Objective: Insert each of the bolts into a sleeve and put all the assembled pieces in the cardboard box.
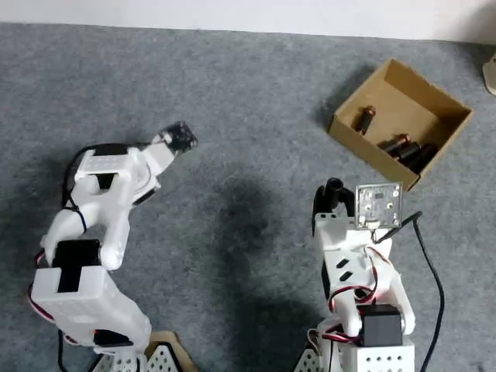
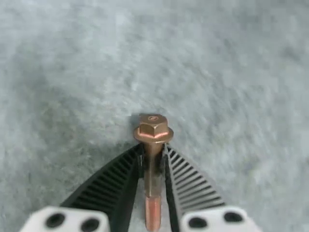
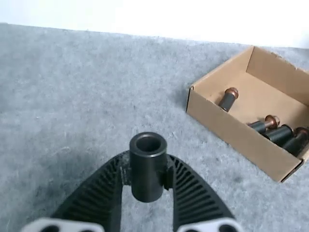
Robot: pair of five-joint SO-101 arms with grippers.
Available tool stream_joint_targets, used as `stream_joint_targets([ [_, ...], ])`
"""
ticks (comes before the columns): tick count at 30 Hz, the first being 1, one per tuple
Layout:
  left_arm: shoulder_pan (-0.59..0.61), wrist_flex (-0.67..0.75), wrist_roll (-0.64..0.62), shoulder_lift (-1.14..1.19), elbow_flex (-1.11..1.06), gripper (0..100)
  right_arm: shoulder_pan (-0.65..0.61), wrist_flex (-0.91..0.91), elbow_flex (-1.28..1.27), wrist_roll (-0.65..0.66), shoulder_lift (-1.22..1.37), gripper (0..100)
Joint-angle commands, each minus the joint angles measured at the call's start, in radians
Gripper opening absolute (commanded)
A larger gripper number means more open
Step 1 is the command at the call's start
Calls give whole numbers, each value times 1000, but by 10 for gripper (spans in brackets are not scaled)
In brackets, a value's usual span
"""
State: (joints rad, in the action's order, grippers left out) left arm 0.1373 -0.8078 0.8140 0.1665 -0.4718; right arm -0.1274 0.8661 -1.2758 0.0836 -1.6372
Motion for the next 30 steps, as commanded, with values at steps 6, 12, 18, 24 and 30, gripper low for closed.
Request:
stream_joint_targets([
  [6,-131,26,-405,-315,7,4,-50,-186,-110,-6,5,4],
  [12,-179,23,-664,-444,16,4,-117,-199,-142,-6,5,4],
  [18,-254,37,-792,-510,53,4,-174,-223,-180,2,5,4],
  [24,-283,37,-848,-510,122,5,-189,-420,-320,2,5,4],
  [30,-286,-8,-844,-507,223,5,-189,-495,-386,2,5,4],
])
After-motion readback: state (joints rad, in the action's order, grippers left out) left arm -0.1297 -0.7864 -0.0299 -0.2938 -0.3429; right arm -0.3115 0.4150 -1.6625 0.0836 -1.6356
